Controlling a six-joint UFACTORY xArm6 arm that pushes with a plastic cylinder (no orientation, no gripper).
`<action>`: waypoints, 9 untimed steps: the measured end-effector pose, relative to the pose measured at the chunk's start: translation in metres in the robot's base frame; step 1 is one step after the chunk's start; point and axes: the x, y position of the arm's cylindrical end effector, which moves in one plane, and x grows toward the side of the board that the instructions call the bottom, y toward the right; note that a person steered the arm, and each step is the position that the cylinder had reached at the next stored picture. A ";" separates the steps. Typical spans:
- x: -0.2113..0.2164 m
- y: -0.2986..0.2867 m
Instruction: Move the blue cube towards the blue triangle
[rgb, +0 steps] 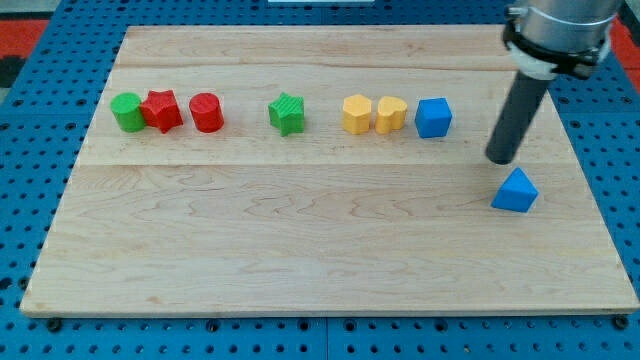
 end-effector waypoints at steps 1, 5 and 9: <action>0.045 -0.003; -0.109 -0.020; -0.107 -0.113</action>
